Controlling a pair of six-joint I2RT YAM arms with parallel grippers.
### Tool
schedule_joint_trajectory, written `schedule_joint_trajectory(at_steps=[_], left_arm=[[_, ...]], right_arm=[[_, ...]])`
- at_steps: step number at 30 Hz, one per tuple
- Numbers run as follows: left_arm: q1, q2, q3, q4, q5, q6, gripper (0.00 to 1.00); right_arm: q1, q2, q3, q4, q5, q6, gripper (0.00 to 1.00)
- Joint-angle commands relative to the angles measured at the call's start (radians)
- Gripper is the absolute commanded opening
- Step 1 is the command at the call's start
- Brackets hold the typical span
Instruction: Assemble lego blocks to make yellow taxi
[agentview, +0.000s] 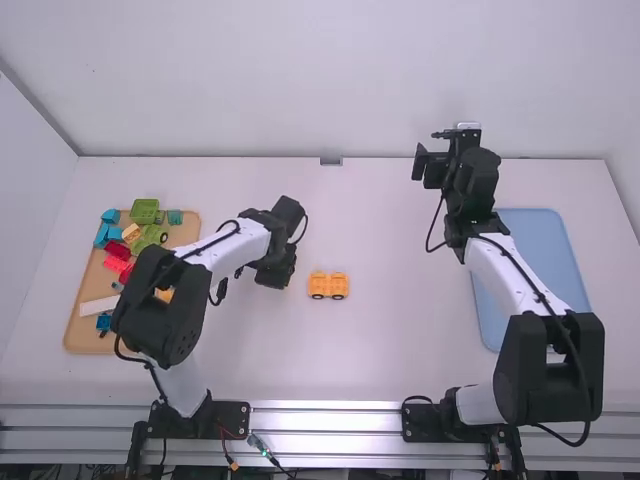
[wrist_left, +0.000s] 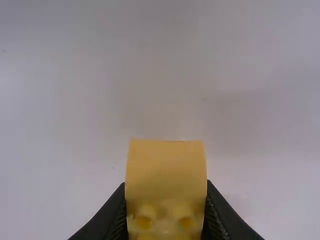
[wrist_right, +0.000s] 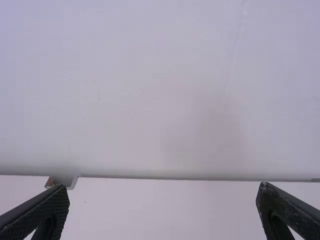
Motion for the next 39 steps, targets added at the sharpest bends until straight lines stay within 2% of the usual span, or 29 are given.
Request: schedule_joint_trajectory(at_steps=[1, 17, 20, 22, 24, 25, 26, 27, 28, 30, 35, 39], left_arm=[[-0.002, 0.029, -0.004, -0.006, 0.002, -0.068, 0.02], [-0.001, 0.070, -0.034, 0.040, 0.014, -0.079, 0.03], [-0.002, 0.070, -0.062, 0.077, 0.018, -0.115, 0.06], [0.000, 0.070, -0.088, 0.116, 0.022, -0.117, 0.13], [-0.002, 0.070, -0.097, 0.126, 0.021, -0.118, 0.15], [-0.002, 0.070, -0.099, 0.128, 0.022, -0.117, 0.23], [-0.001, 0.070, -0.099, 0.128, 0.021, -0.117, 0.37], [0.000, 0.070, -0.098, 0.129, 0.022, -0.109, 0.59], [-0.001, 0.070, -0.095, 0.129, 0.023, -0.096, 0.90], [-0.001, 0.070, -0.089, 0.135, 0.022, -0.060, 0.99], [-0.001, 0.070, -0.051, 0.122, 0.024, 0.023, 0.99], [0.013, 0.064, 0.038, -0.013, 0.020, 0.078, 0.99]], right_arm=[[0.002, 0.010, 0.034, 0.003, 0.002, 0.004, 0.99], [0.002, 0.010, 0.034, 0.003, 0.002, 0.005, 0.99], [0.002, 0.010, 0.034, 0.002, 0.002, 0.005, 0.99], [0.002, 0.010, 0.034, 0.002, 0.002, 0.004, 0.99], [0.002, 0.010, 0.034, -0.001, 0.002, 0.005, 0.99], [0.002, 0.010, 0.034, -0.002, 0.002, 0.005, 0.99], [0.002, 0.010, 0.034, -0.004, 0.002, 0.005, 0.99], [0.002, 0.010, 0.034, -0.005, 0.002, 0.004, 0.99], [0.002, 0.010, 0.034, -0.006, 0.002, 0.004, 0.99], [0.002, 0.010, 0.034, -0.009, 0.002, 0.005, 0.99], [0.002, 0.010, 0.034, -0.012, 0.002, 0.005, 0.99], [0.002, 0.010, 0.034, -0.013, 0.002, 0.005, 0.99]])
